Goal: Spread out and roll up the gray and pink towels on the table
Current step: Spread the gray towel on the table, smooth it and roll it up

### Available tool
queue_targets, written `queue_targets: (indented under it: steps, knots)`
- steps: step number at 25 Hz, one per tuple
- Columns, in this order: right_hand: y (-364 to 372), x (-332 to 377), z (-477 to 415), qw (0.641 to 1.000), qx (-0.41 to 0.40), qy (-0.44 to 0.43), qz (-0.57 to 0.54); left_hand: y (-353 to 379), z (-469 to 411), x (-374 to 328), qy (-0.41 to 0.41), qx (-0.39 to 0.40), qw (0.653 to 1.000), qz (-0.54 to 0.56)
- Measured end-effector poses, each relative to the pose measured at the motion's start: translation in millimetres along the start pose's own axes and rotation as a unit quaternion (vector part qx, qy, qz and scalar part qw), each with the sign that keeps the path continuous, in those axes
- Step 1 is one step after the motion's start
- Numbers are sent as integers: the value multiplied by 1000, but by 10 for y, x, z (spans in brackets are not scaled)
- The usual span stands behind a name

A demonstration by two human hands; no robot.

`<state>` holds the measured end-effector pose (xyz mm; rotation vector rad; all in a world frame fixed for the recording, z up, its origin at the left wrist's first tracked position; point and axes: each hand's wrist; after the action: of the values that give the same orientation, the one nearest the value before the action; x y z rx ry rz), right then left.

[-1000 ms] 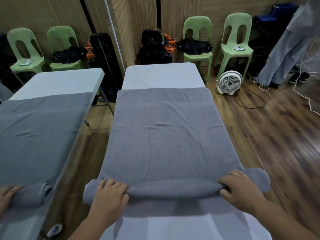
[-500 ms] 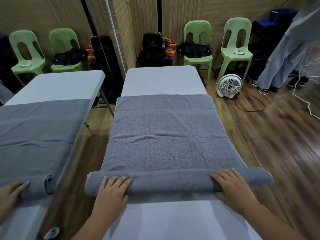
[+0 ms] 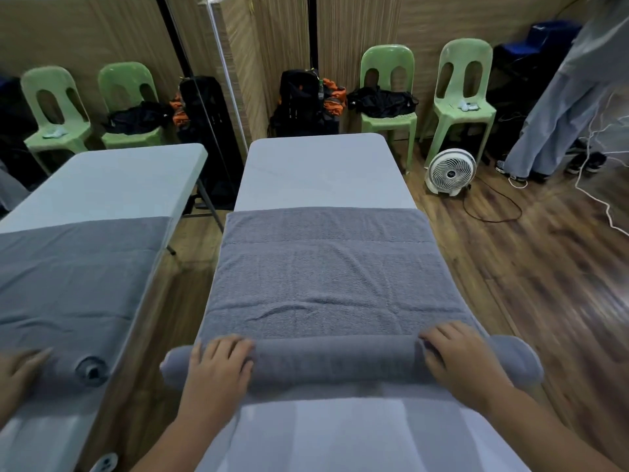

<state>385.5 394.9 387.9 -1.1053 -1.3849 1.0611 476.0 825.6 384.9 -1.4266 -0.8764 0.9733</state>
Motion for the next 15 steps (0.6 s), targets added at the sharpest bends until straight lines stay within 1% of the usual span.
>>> queue_targets:
  steps: [1, 2, 4, 5, 7, 9, 11, 13, 14, 15]
  knots:
    - [35, 11, 49, 1000, 2, -21, 10, 59, 26, -3, 19, 9, 1000, -6]
    - [87, 16, 100, 999, 26, -31, 31, 95, 61, -15, 28, 39, 999, -15]
    - [201, 6, 150, 995, 78, -11, 62, 167, 50, -11, 33, 76, 996, -34]
    - [252, -12, 146, 994, 86, 7, 63, 178, 7, -15, 28, 74, 996, -33]
    - [292, -26, 113, 996, 73, 25, 48, 123, -43, -30, 14, 65, 998, -14]
    - [188, -3, 93, 996, 77, 28, 20, 66, 17, -18, 27, 42, 999, 0]
    - [49, -8, 104, 992, 128, 20, -4, 20, 152, -10, 52, 45, 998, 14]
    - [-51, -8, 38, 984, 171, 25, -36, 13, 151, 19, 56, 43, 997, 14]
    - [-73, -5, -20, 985, 161, 32, -42, -12, 97, 22, 39, 45, 998, 11]
    - [-66, -13, -73, 990, 128, 40, -43, -19, 23, 34, 25, 34, 999, 6]
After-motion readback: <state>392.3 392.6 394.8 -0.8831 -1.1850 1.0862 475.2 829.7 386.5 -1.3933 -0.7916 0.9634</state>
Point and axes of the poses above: each hand's wrist, its own z-axis away from the middle knuckle, its own y-axis out of the palm, x = y × z, and after that the axes turned 1 degree about x, right-handed
